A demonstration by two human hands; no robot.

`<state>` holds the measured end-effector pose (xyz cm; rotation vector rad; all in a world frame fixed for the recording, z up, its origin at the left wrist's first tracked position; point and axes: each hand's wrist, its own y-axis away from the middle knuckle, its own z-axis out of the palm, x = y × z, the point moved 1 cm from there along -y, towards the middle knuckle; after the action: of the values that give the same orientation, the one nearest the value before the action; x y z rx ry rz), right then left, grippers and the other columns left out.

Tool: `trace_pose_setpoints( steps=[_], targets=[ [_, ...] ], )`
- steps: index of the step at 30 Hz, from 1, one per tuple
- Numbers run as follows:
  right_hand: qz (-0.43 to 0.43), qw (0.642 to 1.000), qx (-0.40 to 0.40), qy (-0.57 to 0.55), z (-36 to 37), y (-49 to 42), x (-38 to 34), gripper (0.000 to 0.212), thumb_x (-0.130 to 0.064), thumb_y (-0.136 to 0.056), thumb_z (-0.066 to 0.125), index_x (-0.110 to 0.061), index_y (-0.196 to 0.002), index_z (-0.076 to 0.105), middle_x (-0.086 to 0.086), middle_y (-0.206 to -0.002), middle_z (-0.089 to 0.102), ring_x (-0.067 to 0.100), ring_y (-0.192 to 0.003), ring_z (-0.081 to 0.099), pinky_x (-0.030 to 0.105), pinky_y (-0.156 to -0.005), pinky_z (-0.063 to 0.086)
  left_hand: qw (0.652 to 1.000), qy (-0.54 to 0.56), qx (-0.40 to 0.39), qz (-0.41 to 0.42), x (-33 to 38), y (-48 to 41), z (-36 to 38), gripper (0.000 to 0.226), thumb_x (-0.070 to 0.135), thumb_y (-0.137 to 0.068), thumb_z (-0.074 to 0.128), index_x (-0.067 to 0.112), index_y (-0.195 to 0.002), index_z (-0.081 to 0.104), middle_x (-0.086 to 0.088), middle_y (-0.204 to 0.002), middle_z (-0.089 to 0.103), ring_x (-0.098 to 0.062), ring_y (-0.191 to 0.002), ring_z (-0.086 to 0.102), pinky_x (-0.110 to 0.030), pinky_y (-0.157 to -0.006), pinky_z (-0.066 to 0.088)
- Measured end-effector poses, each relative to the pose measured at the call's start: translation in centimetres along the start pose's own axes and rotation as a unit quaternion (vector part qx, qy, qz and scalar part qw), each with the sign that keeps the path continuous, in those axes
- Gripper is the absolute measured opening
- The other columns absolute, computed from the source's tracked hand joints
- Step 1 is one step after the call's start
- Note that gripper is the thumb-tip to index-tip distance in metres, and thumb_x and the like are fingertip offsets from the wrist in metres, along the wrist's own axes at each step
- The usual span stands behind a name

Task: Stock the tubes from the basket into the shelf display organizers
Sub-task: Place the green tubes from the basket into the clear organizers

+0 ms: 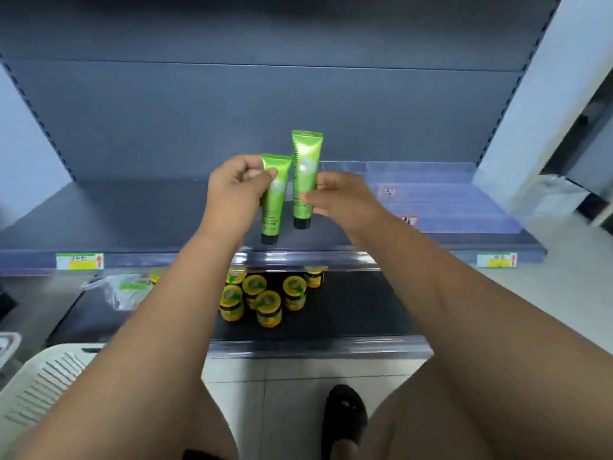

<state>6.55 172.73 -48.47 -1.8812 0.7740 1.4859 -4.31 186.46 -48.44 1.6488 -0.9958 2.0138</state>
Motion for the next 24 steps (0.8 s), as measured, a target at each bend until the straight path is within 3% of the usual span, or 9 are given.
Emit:
trace_pose_setpoints(
  steps=[2,4,7,12,15,24],
  targets=[
    [-0.018,0.999,0.036,-0.003,-2.5,0.4,0.6,0.016,-0.005,-0.085,0.075,0.003,-0.098,0.071,0.009,-0.086,0.064,0.016,-0.084,0.063,0.042,-0.095,0.056,1.000,0.013,-0.013,-0.011,-0.7,-0.6,2.3,0.013,0.008,-0.092,0.071,0.021,-0.089,0.069,0.012,-0.064,0.058,-0.012,-0.070,0.054,-0.037,-0.076,0.046],
    [-0.032,0.997,0.071,-0.018,-4.7,0.8,1.5,0.010,-0.003,-0.087,0.074,-0.006,-0.096,0.074,0.003,-0.085,0.068,0.013,-0.080,0.063,0.034,-0.086,0.055,0.999,0.022,-0.024,-0.014,-1.5,-1.5,4.7,0.009,0.010,-0.091,0.073,0.018,-0.092,0.069,0.003,-0.071,0.057,-0.017,-0.075,0.054,-0.040,-0.077,0.047],
    [-0.056,0.992,0.117,-0.005,-7.7,0.1,2.7,0.016,-0.003,-0.085,0.075,-0.017,-0.094,0.076,0.001,-0.092,0.075,0.013,-0.084,0.067,0.035,-0.089,0.055,0.999,0.015,-0.049,-0.012,-2.2,-2.2,8.1,0.007,0.010,-0.091,0.072,0.015,-0.094,0.069,-0.008,-0.081,0.059,-0.020,-0.080,0.057,-0.040,-0.077,0.049],
    [-0.061,0.983,0.170,0.021,-13.2,0.9,3.6,0.021,0.002,-0.084,0.073,-0.012,-0.099,0.075,0.004,-0.094,0.077,0.012,-0.080,0.068,0.028,-0.073,0.054,0.997,0.025,-0.058,-0.041,-1.9,-1.8,13.7,0.016,0.007,-0.091,0.072,0.021,-0.086,0.066,0.004,-0.075,0.064,-0.018,-0.078,0.060,-0.037,-0.075,0.051],
    [-0.053,0.981,0.181,0.035,-16.5,2.8,3.9,0.021,0.004,-0.083,0.073,-0.014,-0.094,0.075,0.001,-0.085,0.075,0.010,-0.075,0.066,0.024,-0.073,0.054,0.997,0.047,-0.032,-0.044,-0.4,-1.6,16.3,0.011,0.009,-0.091,0.072,0.017,-0.091,0.065,0.002,-0.080,0.064,-0.018,-0.078,0.059,-0.038,-0.073,0.051],
    [-0.056,0.975,0.214,0.014,-20.4,0.9,4.7,0.028,0.005,-0.082,0.072,-0.023,-0.085,0.071,-0.008,-0.081,0.073,0.000,-0.069,0.066,0.012,-0.068,0.050,0.996,0.047,-0.079,0.020,-0.5,-1.8,19.5,0.011,0.004,-0.094,0.068,0.014,-0.094,0.064,-0.004,-0.080,0.067,-0.018,-0.078,0.063,-0.038,-0.072,0.058]
  ],
)
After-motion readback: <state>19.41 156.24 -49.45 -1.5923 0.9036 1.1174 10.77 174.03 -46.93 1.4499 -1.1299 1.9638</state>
